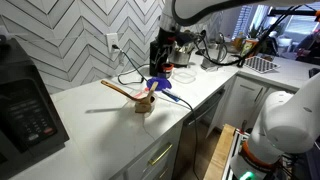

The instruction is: Put the spoon inside the container

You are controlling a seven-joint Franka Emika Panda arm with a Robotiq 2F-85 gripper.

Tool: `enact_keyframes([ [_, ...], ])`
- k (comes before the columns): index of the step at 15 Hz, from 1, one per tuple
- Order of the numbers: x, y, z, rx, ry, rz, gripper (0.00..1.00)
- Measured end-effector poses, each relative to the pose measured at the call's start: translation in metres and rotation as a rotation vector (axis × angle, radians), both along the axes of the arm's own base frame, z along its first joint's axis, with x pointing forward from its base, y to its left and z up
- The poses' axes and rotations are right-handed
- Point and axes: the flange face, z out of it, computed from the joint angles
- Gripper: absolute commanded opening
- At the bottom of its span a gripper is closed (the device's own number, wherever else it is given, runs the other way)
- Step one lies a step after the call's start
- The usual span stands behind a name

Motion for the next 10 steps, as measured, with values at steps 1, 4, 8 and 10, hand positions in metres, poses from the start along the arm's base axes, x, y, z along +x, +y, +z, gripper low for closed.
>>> enact_keyframes([
  [1,0.0,0.0,0.0,0.0,0.0,0.0,1.0],
  [4,0.0,0.0,0.0,0.0,0.001,0.0,1.0],
  [8,0.004,-0.009,0.003,0.002,-0.034,-0.041,1.0],
  [10,0.015,-0.039,0.011,0.014,-0.095,-0.136,1.0],
])
